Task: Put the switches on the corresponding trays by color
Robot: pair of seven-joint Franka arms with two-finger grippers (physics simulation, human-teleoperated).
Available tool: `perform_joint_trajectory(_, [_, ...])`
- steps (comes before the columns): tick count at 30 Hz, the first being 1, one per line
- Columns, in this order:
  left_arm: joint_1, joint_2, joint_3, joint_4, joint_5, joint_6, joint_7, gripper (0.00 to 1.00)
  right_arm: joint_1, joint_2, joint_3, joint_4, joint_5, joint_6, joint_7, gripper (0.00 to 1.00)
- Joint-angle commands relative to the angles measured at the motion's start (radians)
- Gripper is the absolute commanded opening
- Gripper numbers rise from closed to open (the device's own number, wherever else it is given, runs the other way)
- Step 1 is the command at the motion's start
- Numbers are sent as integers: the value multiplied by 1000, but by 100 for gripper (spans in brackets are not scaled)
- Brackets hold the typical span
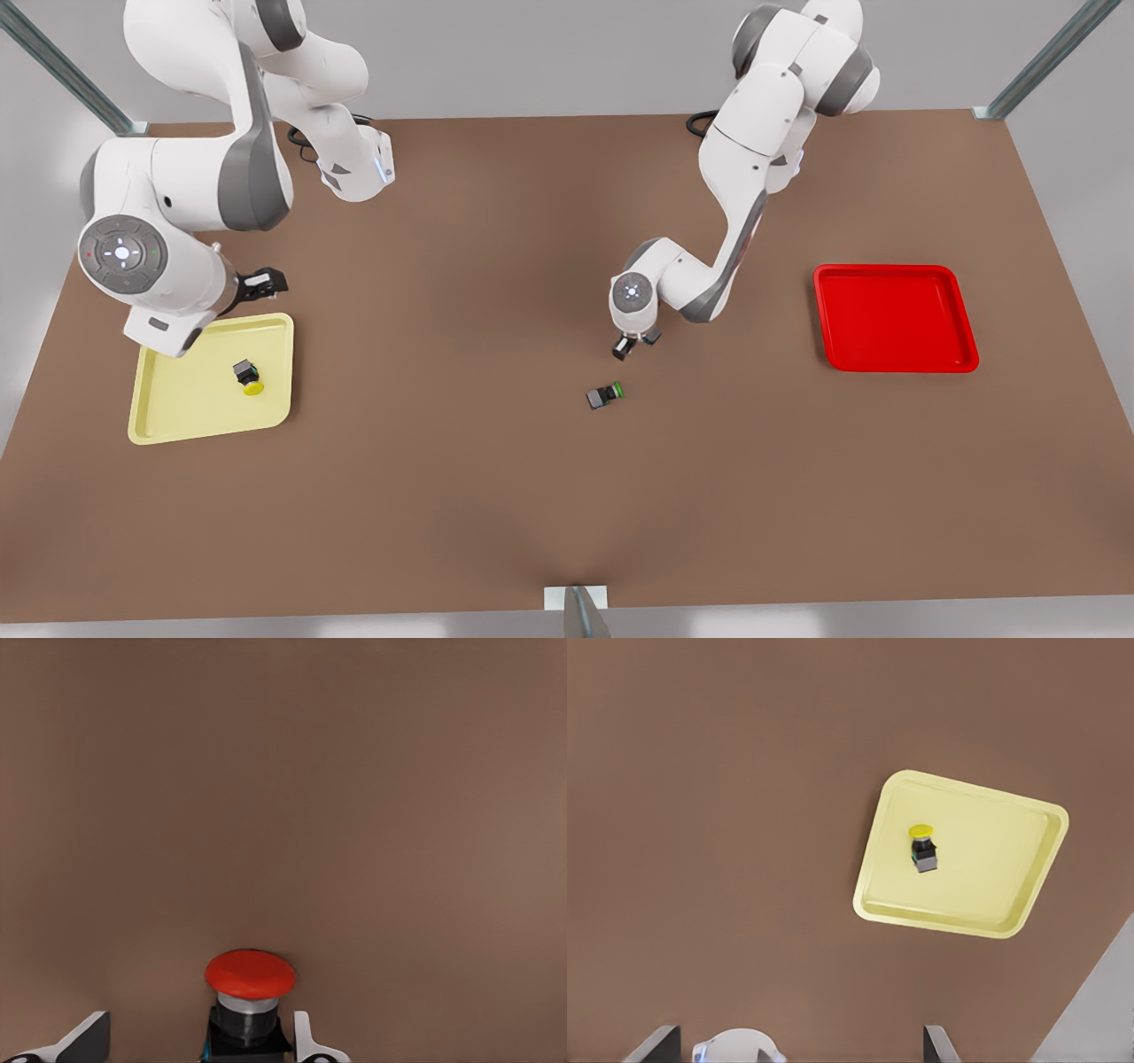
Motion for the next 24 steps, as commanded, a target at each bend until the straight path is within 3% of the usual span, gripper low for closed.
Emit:
perform_joint_trajectory(1, [0,0,0,-1,-14,1,2,100,0,0,1,0,0,0,0,100])
perform_joint_trajectory(17, [11,-22,-2,5,-34,-10,54,100,-2,1,-1,-2,0,-1,0,100])
perform_joint_trajectory(24, [23,-31,0,7,-162,2,170,100,9,1,1,0,-20,-1,3,100])
